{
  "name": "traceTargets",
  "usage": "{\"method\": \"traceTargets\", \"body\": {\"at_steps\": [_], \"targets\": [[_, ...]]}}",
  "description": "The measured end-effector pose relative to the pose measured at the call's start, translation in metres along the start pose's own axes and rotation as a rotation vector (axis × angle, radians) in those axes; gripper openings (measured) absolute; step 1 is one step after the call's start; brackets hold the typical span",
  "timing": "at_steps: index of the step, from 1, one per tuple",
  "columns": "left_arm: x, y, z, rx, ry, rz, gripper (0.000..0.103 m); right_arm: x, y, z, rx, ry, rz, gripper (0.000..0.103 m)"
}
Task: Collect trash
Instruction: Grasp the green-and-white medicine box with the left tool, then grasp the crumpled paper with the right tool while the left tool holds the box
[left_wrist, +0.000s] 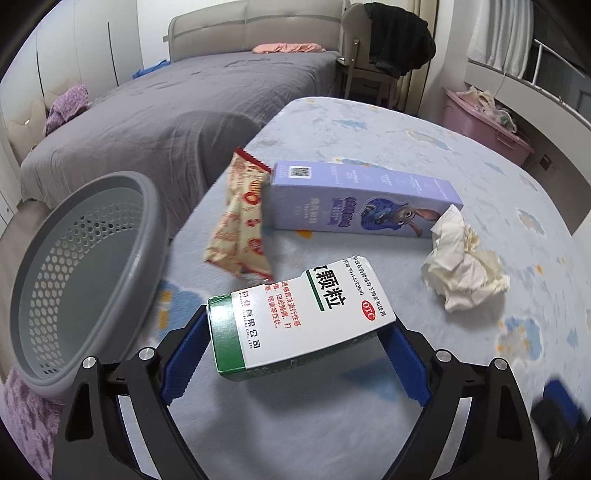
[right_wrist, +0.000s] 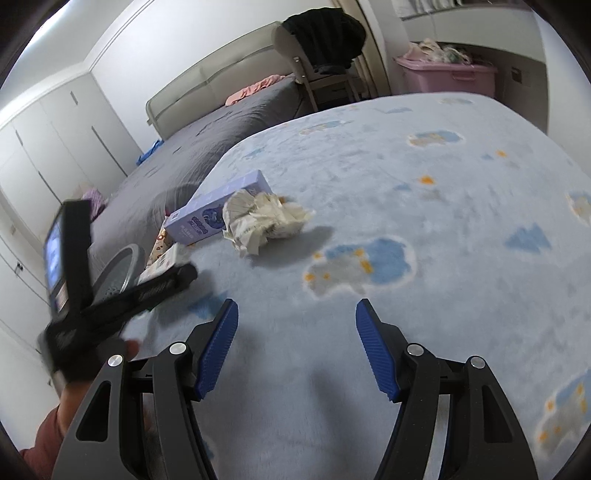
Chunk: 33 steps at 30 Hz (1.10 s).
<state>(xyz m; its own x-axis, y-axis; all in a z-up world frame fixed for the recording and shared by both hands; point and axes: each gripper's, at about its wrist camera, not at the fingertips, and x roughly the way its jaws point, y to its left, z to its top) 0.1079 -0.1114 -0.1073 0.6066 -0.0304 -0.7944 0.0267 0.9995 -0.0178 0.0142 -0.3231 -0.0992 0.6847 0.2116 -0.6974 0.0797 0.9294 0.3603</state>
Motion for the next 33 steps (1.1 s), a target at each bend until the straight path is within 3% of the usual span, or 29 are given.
{"method": "traceTargets", "body": {"at_steps": [15, 26, 30, 33], "targets": [[-0.037, 0.044, -0.018, 0.053, -0.074, 0.006, 0.087, 0.062, 0.047, 0.049, -0.201, 0.031, -0.036, 0.064], [-0.047, 0.050, -0.023, 0.064, -0.093, -0.039, 0.087, 0.099, 0.060, 0.059, -0.284, 0.061, -0.157, 0.065], [-0.046, 0.052, -0.022, 0.056, -0.086, -0.040, 0.087, 0.100, 0.065, 0.057, -0.320, 0.041, -0.188, 0.052], [-0.048, 0.054, -0.022, 0.051, -0.090, -0.038, 0.087, 0.099, 0.067, 0.055, -0.332, 0.034, -0.195, 0.048]]}}
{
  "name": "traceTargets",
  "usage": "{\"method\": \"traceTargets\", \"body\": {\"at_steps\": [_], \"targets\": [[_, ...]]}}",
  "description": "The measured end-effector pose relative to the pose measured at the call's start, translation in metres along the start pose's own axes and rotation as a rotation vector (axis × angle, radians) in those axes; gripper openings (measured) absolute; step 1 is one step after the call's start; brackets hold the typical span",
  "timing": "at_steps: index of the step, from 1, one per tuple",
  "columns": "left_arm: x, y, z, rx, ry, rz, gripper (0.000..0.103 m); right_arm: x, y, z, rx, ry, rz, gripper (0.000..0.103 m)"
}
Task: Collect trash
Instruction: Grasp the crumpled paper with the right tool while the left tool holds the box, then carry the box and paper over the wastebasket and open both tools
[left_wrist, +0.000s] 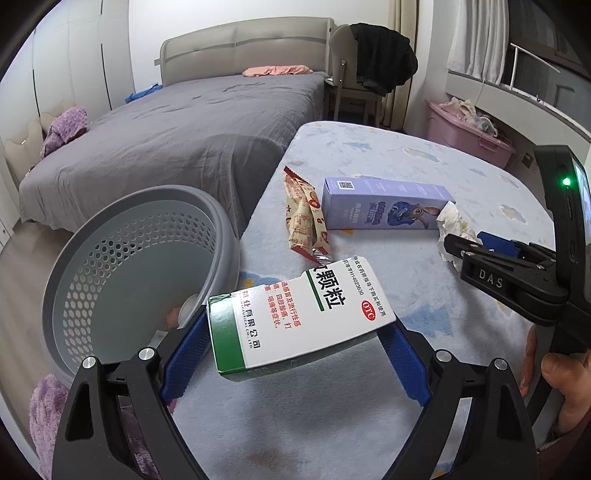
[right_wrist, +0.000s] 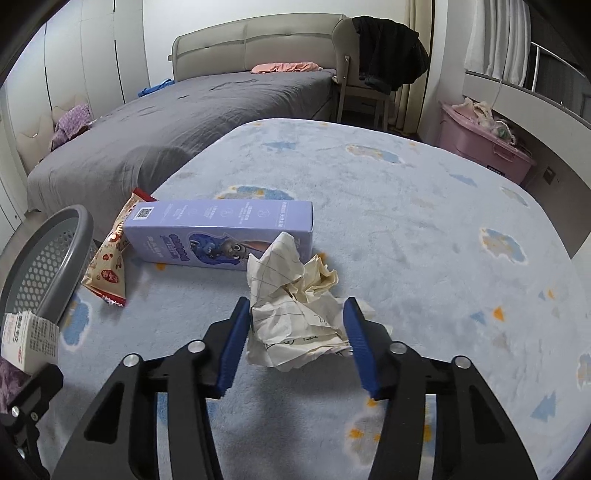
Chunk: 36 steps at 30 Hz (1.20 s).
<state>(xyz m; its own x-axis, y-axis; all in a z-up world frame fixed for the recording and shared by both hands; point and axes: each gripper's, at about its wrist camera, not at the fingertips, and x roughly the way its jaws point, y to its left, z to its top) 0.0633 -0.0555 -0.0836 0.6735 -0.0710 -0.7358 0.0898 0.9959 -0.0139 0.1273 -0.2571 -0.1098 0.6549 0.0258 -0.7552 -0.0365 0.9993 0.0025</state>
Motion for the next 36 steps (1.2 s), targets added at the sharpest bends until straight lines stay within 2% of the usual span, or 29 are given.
{"method": "traceTargets", "body": {"at_steps": [8, 19, 28, 36], "targets": [[-0.013, 0.008, 0.003, -0.017, -0.022, 0.001, 0.087, -0.023, 0.002, -0.010, 0.047, -0.015, 0.034, 0.047], [-0.039, 0.038, 0.000, -0.048, -0.060, 0.002, 0.087, -0.073, 0.031, -0.030, 0.077, -0.055, 0.081, 0.046], [-0.045, 0.088, 0.001, -0.093, -0.074, 0.038, 0.087, -0.092, 0.077, -0.038, 0.082, -0.061, 0.156, 0.047], [-0.045, 0.143, 0.006, -0.111, -0.074, 0.111, 0.087, -0.088, 0.135, -0.028, 0.016, -0.056, 0.229, 0.047]]}}
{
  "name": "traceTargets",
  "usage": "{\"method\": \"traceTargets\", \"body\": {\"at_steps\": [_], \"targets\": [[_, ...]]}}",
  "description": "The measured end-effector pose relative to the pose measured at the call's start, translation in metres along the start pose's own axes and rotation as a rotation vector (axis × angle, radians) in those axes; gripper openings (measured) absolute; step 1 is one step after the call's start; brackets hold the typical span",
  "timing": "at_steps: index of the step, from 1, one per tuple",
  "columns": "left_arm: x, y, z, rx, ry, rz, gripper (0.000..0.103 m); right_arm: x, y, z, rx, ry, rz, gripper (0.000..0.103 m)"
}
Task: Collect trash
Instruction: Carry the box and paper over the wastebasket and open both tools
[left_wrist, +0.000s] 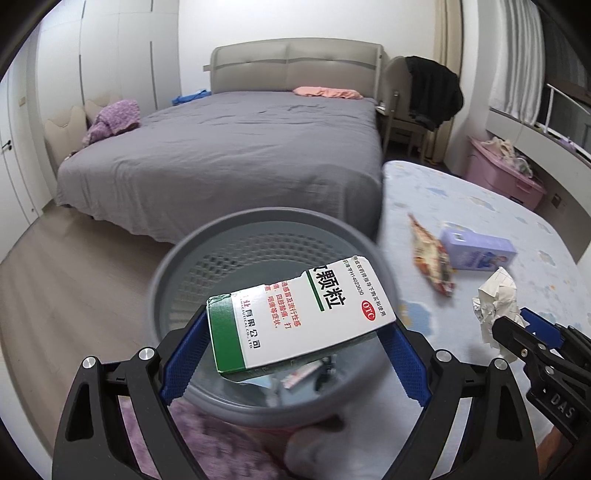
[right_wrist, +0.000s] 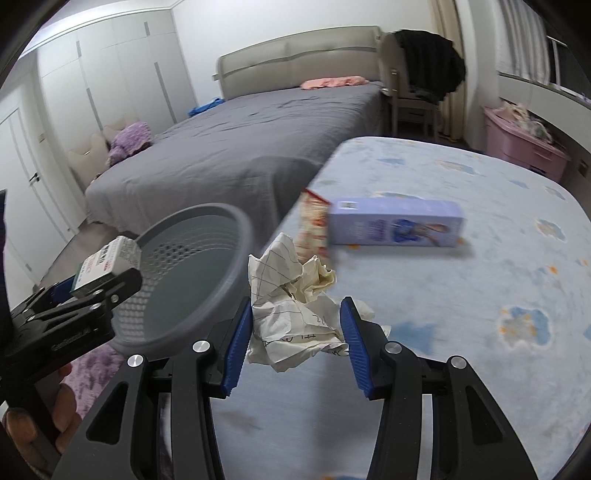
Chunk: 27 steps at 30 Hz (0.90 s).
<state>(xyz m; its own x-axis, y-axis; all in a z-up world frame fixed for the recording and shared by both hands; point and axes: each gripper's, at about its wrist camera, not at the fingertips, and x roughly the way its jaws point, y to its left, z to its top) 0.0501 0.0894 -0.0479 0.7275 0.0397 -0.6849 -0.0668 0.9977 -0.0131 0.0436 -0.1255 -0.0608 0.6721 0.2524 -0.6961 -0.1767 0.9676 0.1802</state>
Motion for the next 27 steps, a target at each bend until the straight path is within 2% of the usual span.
{"method": "traceTargets", "body": {"at_steps": [6, 15, 27], "targets": [[0.009, 0.032, 0.008, -0.008, 0.011, 0.041, 0.087, 0.016, 0.041, 0.011, -0.052, 0.003, 0.064, 0.047], [0.027, 0.063, 0.018, -0.019, 0.043, 0.060, 0.087, 0.034, 0.077, 0.032, -0.084, 0.005, 0.118, 0.047], [0.048, 0.082, 0.022, -0.030, 0.083, 0.062, 0.088, 0.063, 0.099, 0.040, -0.102, 0.048, 0.144, 0.048]]}}
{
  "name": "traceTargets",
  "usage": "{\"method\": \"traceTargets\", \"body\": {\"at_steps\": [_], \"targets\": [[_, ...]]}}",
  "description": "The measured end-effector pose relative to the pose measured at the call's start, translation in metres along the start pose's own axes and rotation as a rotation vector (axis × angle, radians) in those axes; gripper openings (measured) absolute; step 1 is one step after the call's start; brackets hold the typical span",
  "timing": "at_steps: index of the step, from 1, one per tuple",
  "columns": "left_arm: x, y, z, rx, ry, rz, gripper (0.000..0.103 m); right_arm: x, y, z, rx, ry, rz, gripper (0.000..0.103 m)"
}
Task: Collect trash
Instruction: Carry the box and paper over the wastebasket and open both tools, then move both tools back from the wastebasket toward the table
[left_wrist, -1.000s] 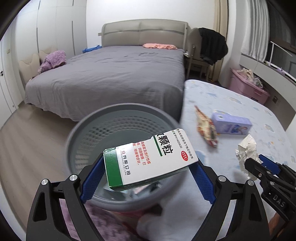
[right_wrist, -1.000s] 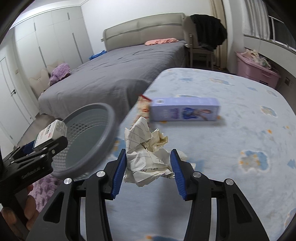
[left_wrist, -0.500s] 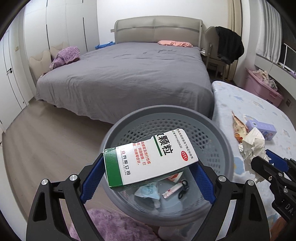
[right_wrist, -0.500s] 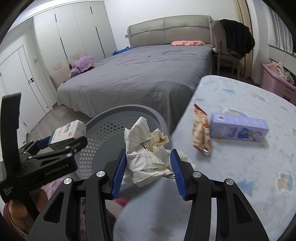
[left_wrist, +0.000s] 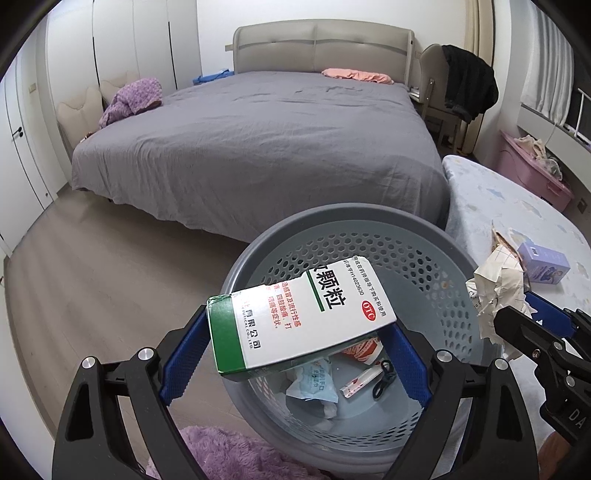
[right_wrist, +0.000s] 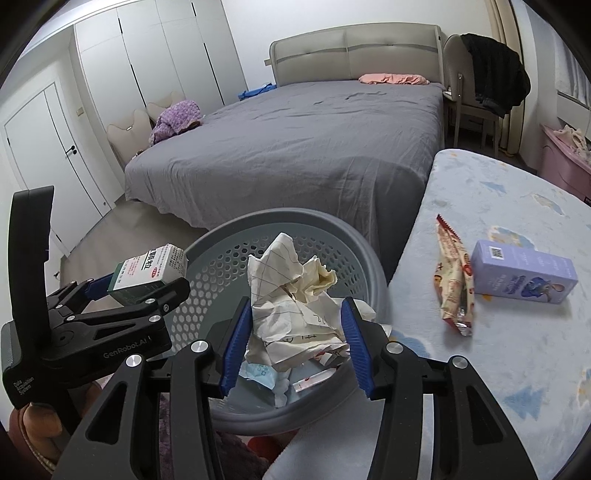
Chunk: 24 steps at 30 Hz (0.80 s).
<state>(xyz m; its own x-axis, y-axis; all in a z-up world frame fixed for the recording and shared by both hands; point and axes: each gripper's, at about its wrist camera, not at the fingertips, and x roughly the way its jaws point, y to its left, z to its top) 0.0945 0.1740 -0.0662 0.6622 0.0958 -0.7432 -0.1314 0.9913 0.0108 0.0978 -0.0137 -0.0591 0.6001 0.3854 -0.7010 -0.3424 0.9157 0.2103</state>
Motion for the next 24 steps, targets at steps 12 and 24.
{"method": "traceTargets", "body": {"at_steps": [12, 24], "targets": [[0.0035, 0.0065, -0.0019, -0.019, 0.023, 0.001, 0.091, 0.0092, 0.0006, 0.0022, -0.004, -0.008, 0.004, 0.062], [0.0006, 0.0051, -0.0028, -0.016, 0.023, 0.010, 0.092, 0.0085, -0.0012, -0.0013, -0.003, -0.005, -0.006, 0.062]]}}
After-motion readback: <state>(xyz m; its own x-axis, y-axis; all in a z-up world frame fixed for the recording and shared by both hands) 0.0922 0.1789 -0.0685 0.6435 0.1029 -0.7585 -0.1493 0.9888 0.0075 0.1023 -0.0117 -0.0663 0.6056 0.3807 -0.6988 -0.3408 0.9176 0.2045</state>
